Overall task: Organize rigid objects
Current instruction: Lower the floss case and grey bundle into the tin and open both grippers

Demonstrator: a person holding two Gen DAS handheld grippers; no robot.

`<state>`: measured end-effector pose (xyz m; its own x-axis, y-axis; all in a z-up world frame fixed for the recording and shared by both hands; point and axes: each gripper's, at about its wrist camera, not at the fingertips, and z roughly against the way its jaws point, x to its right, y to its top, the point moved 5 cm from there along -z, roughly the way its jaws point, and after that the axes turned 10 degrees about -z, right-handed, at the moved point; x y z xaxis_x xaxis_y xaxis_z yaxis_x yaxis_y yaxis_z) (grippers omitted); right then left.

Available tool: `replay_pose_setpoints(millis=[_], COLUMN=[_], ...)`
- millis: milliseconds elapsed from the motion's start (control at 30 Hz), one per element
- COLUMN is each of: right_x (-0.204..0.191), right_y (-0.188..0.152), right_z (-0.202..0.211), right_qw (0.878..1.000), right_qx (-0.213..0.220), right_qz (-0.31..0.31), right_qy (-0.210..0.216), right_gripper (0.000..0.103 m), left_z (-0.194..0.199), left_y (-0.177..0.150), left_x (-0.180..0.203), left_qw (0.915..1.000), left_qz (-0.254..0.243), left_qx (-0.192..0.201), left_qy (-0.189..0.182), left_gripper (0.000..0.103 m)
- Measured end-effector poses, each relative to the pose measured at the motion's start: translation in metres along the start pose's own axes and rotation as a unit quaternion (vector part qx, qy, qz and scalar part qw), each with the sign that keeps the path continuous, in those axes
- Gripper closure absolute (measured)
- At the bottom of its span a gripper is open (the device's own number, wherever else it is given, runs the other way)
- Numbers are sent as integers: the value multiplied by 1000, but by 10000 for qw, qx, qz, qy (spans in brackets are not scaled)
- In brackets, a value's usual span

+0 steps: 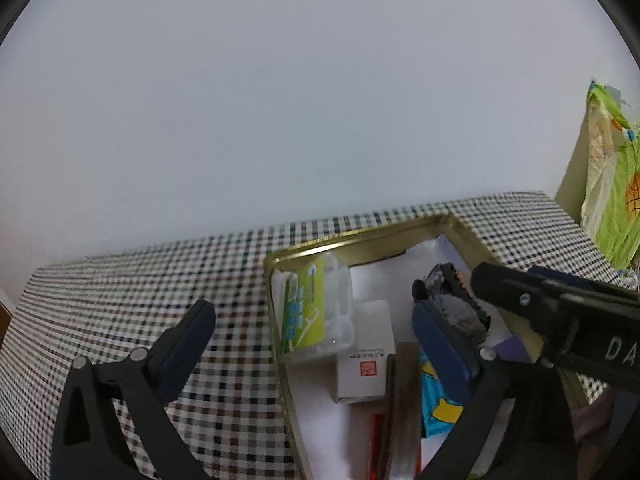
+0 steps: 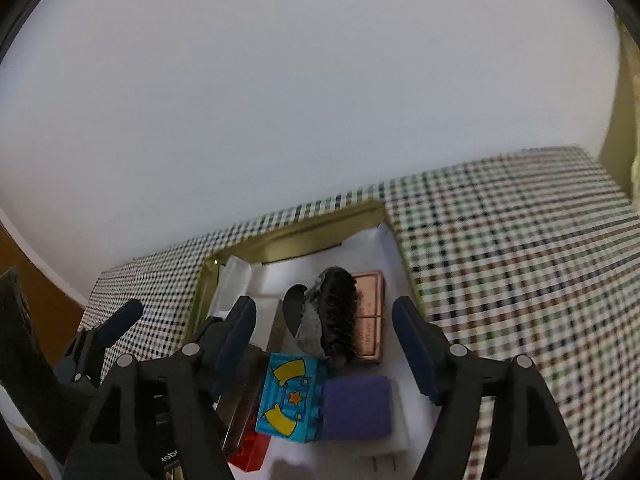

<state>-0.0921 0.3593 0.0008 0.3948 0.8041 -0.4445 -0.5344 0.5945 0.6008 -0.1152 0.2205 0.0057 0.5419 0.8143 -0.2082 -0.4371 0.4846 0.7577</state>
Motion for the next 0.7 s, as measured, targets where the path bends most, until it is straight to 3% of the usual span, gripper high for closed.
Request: replay_pose_setpoints(millis=[200,400,500,700], right_x=[17,29,38,35], right_y=[-18,-56,-71,-87], right_z=[51,97,122,131], right_qw=[9963,9760,9680,9539], right_qx=[837,2161,2497,2971], right_qz=[94,236,116,221], right_qy=[153,-125,-205,-365], right_gripper=[24,13,13,13], left_z=[37,72,79,80], left_y=[-13,-40,-56,-70], left_x=[-2,2,7,11], left_qw=[9983,9952,9948,9920], left_qz=[206,198,240,500], left_qx=[547,935,968,1107], left_qy=[-2,215,190,332], left_gripper=[1,1,1,1])
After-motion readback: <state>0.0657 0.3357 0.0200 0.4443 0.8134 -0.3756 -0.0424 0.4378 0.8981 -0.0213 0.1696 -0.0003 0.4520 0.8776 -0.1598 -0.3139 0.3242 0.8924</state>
